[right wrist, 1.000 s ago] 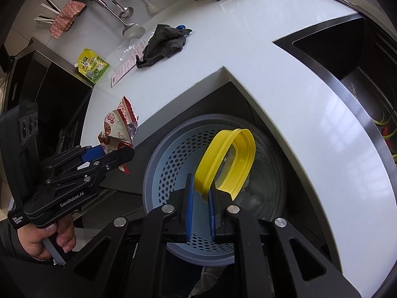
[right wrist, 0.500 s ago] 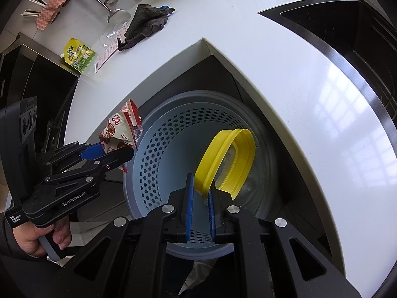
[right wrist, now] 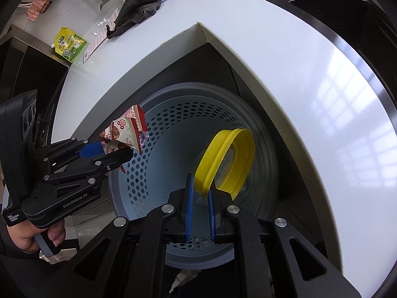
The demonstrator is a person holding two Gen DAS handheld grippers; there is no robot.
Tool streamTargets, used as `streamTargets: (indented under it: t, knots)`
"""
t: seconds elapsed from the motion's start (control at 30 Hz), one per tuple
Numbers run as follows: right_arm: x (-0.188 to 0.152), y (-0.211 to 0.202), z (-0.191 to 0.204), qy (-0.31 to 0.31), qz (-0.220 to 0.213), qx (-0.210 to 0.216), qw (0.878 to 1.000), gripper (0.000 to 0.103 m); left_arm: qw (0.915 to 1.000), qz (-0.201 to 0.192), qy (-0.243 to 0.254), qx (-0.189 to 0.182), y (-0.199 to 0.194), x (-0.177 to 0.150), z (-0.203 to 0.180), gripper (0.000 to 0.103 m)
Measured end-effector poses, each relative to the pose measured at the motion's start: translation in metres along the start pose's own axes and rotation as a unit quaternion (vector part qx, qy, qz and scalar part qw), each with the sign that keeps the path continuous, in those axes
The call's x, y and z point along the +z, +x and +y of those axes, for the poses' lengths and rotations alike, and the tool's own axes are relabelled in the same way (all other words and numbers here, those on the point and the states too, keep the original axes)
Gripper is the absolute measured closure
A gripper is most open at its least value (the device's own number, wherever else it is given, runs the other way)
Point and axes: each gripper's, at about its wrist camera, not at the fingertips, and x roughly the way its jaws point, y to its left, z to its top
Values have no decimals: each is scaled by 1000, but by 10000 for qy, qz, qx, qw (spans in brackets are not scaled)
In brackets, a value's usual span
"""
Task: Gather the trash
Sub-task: 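Carry the snack wrapper with the left gripper while the right carries the yellow lid over the bin, then open both grippers to drop the wrapper and yellow lid into the bin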
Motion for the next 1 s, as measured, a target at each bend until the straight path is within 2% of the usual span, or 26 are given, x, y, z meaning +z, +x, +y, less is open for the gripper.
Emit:
streamTargets:
  t: [0.4, 0.47, 0.5, 0.53, 0.57, 0.6, 0.67, 0.73, 1.0]
  knots:
    - [2, 13, 0, 1, 202, -88, 9998, 92, 9998, 184, 32, -17, 15, 7, 3, 71]
    - [1, 14, 1, -22, 256, -97, 9996, 92, 9998, 181, 55, -5, 16, 8, 2, 65]
    - [1, 16, 2, -24, 296, -88, 9995, 87, 9998, 166, 57, 10, 16, 8, 3, 62]
    - [1, 17, 3, -23, 315, -105, 9994, 74, 9999, 147, 52, 31, 16, 8, 3, 52]
    - [2, 17, 5, -30, 301, -135, 9995, 71, 9999, 117, 44, 61, 15, 8, 4, 43]
    - [2, 17, 6, -40, 311, -132, 9994, 71, 9999, 82, 37, 98, 14, 8, 5, 39]
    - [3, 17, 8, -59, 310, -138, 9994, 70, 9999, 49, 11, 134, 12, 8, 8, 38]
    - [5, 16, 10, -72, 291, -163, 9994, 56, 9999, 16, -40, 168, 9, 7, 14, 37]
    - [19, 0, 26, -218, -27, -63, 9997, 50, 9985, -315, -393, 198, -18, 15, 41, 36]
